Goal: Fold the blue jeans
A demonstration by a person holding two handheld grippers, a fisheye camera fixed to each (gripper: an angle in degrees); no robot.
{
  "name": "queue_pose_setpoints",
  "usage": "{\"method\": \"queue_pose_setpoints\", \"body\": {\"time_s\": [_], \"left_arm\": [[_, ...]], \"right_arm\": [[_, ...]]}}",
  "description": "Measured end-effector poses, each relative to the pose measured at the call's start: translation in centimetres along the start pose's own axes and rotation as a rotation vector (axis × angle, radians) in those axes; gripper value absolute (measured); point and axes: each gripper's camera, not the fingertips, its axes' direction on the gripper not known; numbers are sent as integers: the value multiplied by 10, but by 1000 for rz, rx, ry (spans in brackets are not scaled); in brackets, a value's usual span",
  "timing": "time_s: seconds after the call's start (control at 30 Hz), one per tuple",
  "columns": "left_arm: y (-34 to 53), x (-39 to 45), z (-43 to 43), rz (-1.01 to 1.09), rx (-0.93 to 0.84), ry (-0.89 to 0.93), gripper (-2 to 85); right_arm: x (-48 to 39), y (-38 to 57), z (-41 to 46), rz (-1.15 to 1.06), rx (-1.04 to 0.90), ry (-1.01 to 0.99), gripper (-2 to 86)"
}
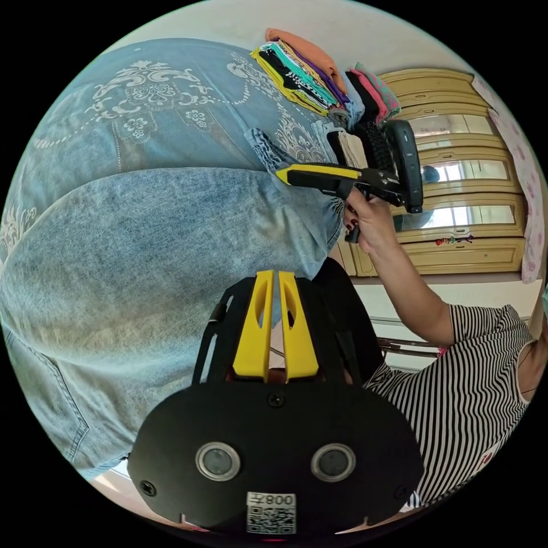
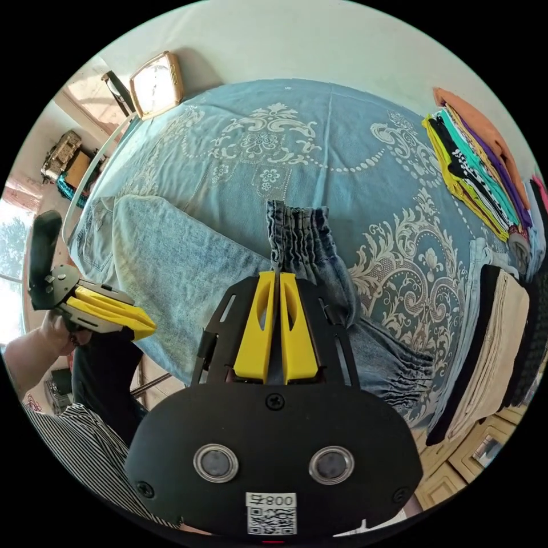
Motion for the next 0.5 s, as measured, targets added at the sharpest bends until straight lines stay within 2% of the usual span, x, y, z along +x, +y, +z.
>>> {"method": "queue_pose_setpoints", "body": {"time_s": [0.17,0.23,0.5], "left_arm": [[-61,25,19,101,6,-10,24],[-86,39,29,150,-2,-22,28],[-198,122,98,401,-106,-22,52]], "right_arm": [[79,80,-57,196,254,-182,10],[105,108,-68,266,300,-214,9],[198,210,-66,571,333,-387,6]]}}
